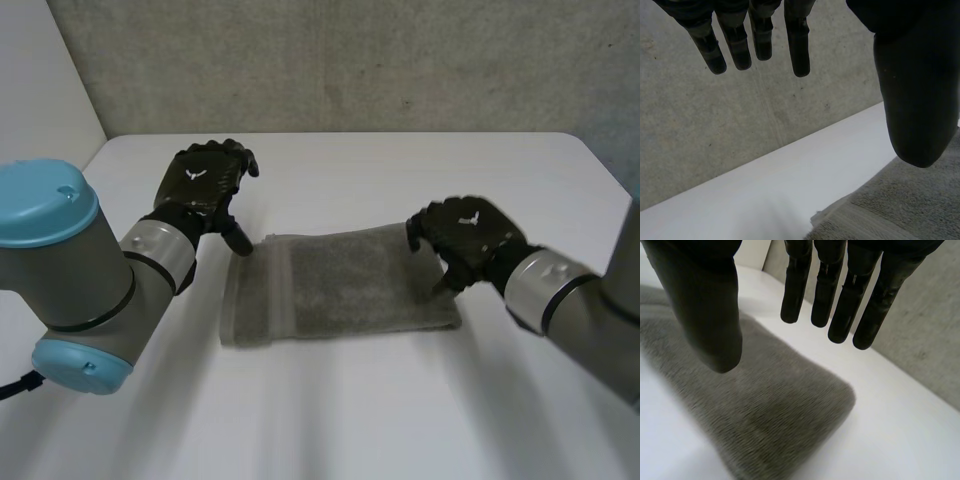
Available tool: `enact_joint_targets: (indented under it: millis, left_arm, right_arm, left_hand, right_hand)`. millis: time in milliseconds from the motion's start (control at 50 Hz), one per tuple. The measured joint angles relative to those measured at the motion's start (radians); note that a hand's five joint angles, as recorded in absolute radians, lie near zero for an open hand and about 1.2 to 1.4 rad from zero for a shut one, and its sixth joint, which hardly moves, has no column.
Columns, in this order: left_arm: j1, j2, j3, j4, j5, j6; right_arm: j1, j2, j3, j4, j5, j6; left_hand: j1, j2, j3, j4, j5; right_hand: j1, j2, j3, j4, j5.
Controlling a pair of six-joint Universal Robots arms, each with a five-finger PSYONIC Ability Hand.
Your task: Fold the towel.
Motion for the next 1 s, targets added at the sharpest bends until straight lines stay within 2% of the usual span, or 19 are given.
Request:
enact_joint_targets:
  millis: [100, 240, 420, 500, 580, 620, 660, 860, 920, 1000]
  left_arm:
    - [-0.005, -0.003, -0.007, 0.0, -0.003, -0.009]
    - [-0.005, -0.008, -0.008, 0.001, -0.003, -0.009]
    - [-0.005, -0.013, -0.009, 0.001, -0.005, -0.009]
    - [-0.005, -0.016, -0.01, 0.001, -0.005, -0.01]
    - [-0.005, -0.018, -0.01, 0.001, -0.006, -0.01]
    - [-0.005, -0.02, -0.01, 0.001, -0.006, -0.01]
    - [-0.005, -0.021, -0.01, 0.001, -0.007, -0.01]
    - [-0.004, -0.022, -0.01, 0.001, -0.007, -0.01]
    - [-0.003, -0.022, -0.009, 0.001, -0.007, -0.01]
    - [-0.003, -0.02, -0.009, 0.001, -0.007, -0.01]
  right_arm:
    - [-0.005, 0.046, 0.102, -0.121, 0.022, 0.002]
    - [-0.091, 0.113, 0.222, -0.318, 0.007, -0.012]
    - [-0.104, 0.192, 0.207, -0.354, 0.006, -0.035]
    - [-0.101, 0.219, 0.196, -0.355, 0.008, -0.049]
    - [-0.1, 0.232, 0.191, -0.363, 0.008, -0.051]
    - [-0.099, 0.234, 0.191, -0.371, 0.008, -0.048]
    - [-0.1, 0.232, 0.193, -0.377, 0.008, -0.043]
    - [-0.161, 0.143, 0.239, -0.37, -0.003, -0.013]
    - [-0.205, 0.093, 0.265, -0.354, -0.024, -0.014]
    - [-0.294, 0.003, 0.292, -0.278, -0.095, -0.027]
  left_hand:
    - [0.0, 0.0, 0.0, 0.0, 0.0]
    - [0.0, 0.0, 0.0, 0.0, 0.0]
    - [0.0, 0.0, 0.0, 0.0, 0.0]
    - [0.0, 0.0, 0.0, 0.0, 0.0]
    - [0.0, 0.0, 0.0, 0.0, 0.0]
    - [0.0, 0.0, 0.0, 0.0, 0.0]
    - [0.0, 0.0, 0.0, 0.0, 0.0]
    - [0.0, 0.0, 0.0, 0.0, 0.0]
    - [0.0, 0.0, 0.0, 0.0, 0.0]
    - [0.0, 0.0, 0.0, 0.0, 0.0]
  right_hand:
    - [-0.02, -0.01, -0.015, -0.015, -0.02]
    - [-0.021, -0.012, -0.015, -0.015, -0.021]
    - [-0.02, -0.012, -0.015, -0.015, -0.012]
    - [0.024, 0.003, 0.028, 0.031, 0.062]
    - [0.218, 0.2, 0.224, 0.226, 0.245]
    - [0.508, 0.517, 0.529, 0.534, 0.54]
    - [0.596, 0.66, 0.687, 0.69, 0.701]
    - [0.6, 0.664, 0.711, 0.713, 0.709]
    - [0.609, 0.665, 0.711, 0.713, 0.709]
    - [0.612, 0.665, 0.711, 0.713, 0.709]
